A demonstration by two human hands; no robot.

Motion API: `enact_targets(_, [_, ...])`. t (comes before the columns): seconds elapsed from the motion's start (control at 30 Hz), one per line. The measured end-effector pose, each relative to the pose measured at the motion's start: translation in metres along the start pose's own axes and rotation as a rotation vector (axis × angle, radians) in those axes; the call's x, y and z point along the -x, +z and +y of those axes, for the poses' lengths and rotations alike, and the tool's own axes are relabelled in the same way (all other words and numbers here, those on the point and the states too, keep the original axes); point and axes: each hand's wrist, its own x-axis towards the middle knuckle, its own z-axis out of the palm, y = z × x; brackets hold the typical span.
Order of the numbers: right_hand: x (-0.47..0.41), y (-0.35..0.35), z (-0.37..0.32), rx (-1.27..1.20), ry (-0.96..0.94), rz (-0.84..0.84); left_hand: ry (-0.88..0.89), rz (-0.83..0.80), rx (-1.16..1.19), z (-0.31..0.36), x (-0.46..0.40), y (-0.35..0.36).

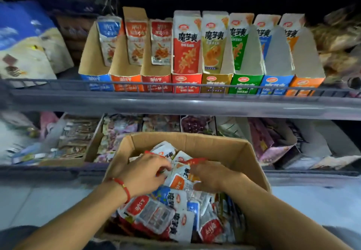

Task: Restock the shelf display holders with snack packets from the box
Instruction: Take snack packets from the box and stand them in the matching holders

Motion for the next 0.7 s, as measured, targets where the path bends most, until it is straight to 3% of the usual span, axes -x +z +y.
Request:
enact_targets(0.2, [-0.018,0.031,-0.006,-0.062,0.112,0.044,0.012,0.095,-0.019,0.004,0.001,-0.001])
enact_targets(0.43, [0.009,-0.003,0.008,-0.266,0.097,0.187,-0.067,0.153,0.143,0.015,0.004,-0.013])
enact_targets(0.57, [0.046,-0.034,0.021,-0.678,0.086,0.400,-0.152,0.213,0.419,0.028,-0.001,-0.011])
enact_targets(0.7, [0.064,-0.036,0.025,-1.184,0.023,0.560,-0.206,-0.022,0.863,0.049,0.000,-0.008])
